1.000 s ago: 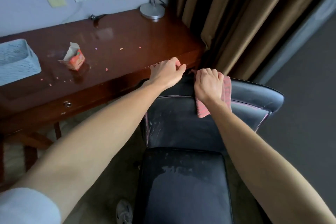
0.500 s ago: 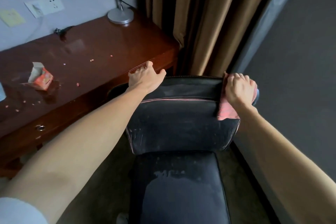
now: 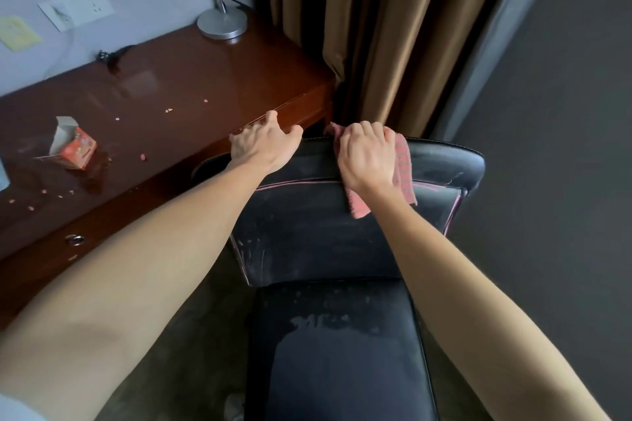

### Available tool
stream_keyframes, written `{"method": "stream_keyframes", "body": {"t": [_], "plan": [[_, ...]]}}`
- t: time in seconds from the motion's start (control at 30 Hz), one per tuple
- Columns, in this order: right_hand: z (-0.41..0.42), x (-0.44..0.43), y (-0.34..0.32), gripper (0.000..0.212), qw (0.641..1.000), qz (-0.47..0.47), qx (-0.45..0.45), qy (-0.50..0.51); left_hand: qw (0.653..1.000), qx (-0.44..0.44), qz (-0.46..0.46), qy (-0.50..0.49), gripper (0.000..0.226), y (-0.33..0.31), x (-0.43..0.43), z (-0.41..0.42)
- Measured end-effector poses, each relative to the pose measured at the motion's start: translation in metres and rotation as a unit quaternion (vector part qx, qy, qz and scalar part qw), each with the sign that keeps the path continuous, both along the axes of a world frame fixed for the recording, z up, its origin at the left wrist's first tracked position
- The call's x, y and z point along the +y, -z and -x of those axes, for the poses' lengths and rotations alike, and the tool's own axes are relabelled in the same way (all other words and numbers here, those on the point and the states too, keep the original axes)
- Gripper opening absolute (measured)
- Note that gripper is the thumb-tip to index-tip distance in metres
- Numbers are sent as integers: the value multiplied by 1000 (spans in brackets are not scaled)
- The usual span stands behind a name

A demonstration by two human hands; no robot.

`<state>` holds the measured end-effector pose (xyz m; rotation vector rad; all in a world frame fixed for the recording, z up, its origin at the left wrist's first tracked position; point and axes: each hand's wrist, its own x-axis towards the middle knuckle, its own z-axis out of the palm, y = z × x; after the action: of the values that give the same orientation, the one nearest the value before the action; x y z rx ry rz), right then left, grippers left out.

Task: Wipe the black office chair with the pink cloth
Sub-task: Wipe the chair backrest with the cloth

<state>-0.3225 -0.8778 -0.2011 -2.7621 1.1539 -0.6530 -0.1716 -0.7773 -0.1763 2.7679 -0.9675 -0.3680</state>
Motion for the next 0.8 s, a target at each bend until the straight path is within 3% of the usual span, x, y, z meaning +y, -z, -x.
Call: {"method": "stream_keyframes", "body": {"t": [0.13,0.23,0.4,0.63,0.8], "plan": [[50,-44,2,35,998,-9,28,56,1000,0,-3,-6,72,0,-1,1],[86,-71,1,57,991,-42,17,129,1000,-1,-11,-5,72,-1,-5,4],[56,-61,1,51,977,-79,-5,199,999,-18,-43,6,65,0,-11,6],[-21,17,-4,48,997,-33,-36,65,1000,-9,-22,-8,71,-3,-7,0],[15,-16,3,30,1000,16,-17,5,1000,-16,-3,-2,73,-4,-5,0]]}}
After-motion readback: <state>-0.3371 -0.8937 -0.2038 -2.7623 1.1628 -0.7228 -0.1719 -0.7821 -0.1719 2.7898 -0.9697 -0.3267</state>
